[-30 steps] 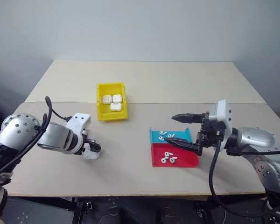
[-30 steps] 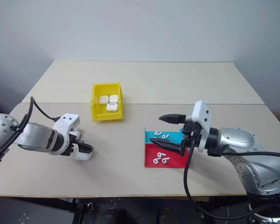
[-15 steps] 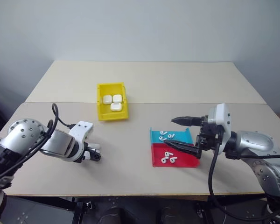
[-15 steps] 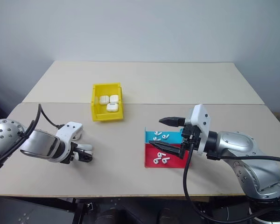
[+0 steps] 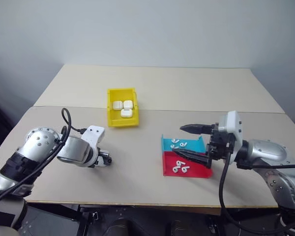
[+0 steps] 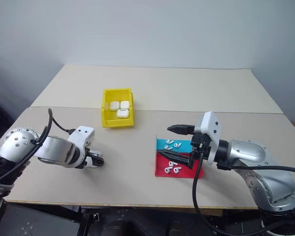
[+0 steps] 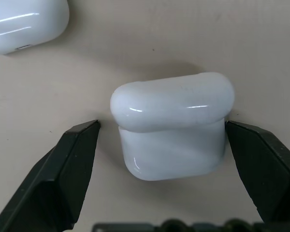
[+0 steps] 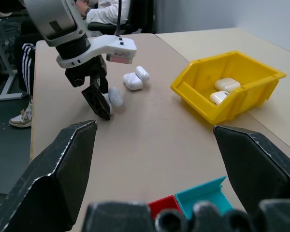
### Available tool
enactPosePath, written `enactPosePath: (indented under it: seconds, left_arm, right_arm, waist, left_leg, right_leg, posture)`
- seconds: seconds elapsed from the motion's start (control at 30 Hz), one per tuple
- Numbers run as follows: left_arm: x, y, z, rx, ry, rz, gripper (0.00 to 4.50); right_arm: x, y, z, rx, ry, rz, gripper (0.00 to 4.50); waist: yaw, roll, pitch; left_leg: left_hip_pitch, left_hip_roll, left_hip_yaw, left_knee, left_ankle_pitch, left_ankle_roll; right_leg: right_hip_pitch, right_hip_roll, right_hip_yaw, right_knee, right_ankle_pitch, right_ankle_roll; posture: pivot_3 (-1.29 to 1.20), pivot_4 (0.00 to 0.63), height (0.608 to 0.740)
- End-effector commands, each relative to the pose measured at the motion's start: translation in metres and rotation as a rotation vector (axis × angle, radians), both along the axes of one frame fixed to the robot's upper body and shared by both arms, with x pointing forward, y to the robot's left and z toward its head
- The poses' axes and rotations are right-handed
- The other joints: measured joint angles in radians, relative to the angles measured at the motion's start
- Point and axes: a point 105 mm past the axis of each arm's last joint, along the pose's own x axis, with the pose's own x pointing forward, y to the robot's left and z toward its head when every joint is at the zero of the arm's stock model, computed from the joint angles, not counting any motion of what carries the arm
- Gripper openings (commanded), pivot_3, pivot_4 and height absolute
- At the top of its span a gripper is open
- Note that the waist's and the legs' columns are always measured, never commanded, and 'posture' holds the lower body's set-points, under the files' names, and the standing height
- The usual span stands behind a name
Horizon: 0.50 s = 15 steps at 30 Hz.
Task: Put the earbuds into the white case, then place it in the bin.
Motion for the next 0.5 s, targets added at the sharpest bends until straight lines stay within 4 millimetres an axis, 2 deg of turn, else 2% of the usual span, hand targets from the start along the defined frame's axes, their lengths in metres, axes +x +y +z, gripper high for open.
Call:
enactPosePath:
  seconds: [0.03, 0.13, 0.23, 0.27, 0.43, 0.5]
  left_arm:
    - [0.001, 0.001, 0.006, 0.002, -0.005, -0.015, 4.5]
    - [-0.001, 0.002, 0.006, 0.0, 0.001, -0.03, 3.89]
    - [-0.001, 0.003, 0.006, -0.004, 0.001, -0.023, 2.93]
    - [-0.001, 0.004, 0.007, -0.005, 0.001, -0.025, 2.82]
    - [-0.004, 0.011, 0.023, 0.002, -0.104, 0.003, 2.82]
    - [-0.006, 0.012, 0.04, 0.027, -0.206, 0.015, 2.82]
  right_arm:
    - [-0.005, 0.003, 0.008, 0.009, -0.054, 0.006, 4.46]
    - [-0.004, 0.003, 0.008, 0.015, -0.048, 0.003, 4.5]
    - [-0.003, 0.002, 0.008, 0.018, -0.045, -0.003, 4.5]
    - [-0.003, 0.002, 0.008, 0.019, -0.045, -0.003, 4.5]
    - [0.0, 0.002, 0.009, 0.034, -0.044, -0.009, 4.5]
    - [0.0, 0.001, 0.009, 0.035, -0.047, -0.014, 4.5]
  waist:
    - [0.0, 0.0, 0.0]
    - [-0.002, 0.0, 0.0]
    - [-0.002, 0.0, 0.0]
    - [-0.002, 0.0, 0.0]
    - [-0.009, -0.001, 0.0]
    - [-0.011, -0.001, 0.001]
  left_leg:
    - [0.0, 0.0, 0.0, 0.0, 0.0, 0.0]
    - [0.0, 0.0, 0.0, 0.0, 0.0, 0.0]
    - [-0.001, 0.0, 0.0, 0.0, 0.0, 0.0]
    - [-0.001, 0.0, 0.0, 0.0, 0.0, 0.0]
    - [-0.002, 0.0, -0.001, 0.0, 0.0, 0.0]
    - [-0.003, 0.0, -0.001, -0.001, 0.0, 0.0]
  right_leg:
    - [0.0, 0.0, 0.0, 0.0, 0.0, 0.0]
    - [0.0, 0.0, 0.0, 0.0, 0.0, 0.0]
    - [-0.001, 0.0, 0.0, -0.001, 0.0, 0.0]
    - [-0.001, 0.0, 0.0, -0.001, 0.0, 0.0]
    - [-0.002, 0.0, 0.0, -0.001, 0.0, 0.0]
    - [-0.003, 0.0, 0.0, -0.001, 0.0, 0.0]
  posture:
    - [0.0, 0.15, 0.74]
    - [0.0, 0.15, 0.74]
    - [0.0, 0.15, 0.74]
    - [0.0, 0.15, 0.74]
    - [0.0, 0.15, 0.74]
    - [0.0, 0.15, 0.74]
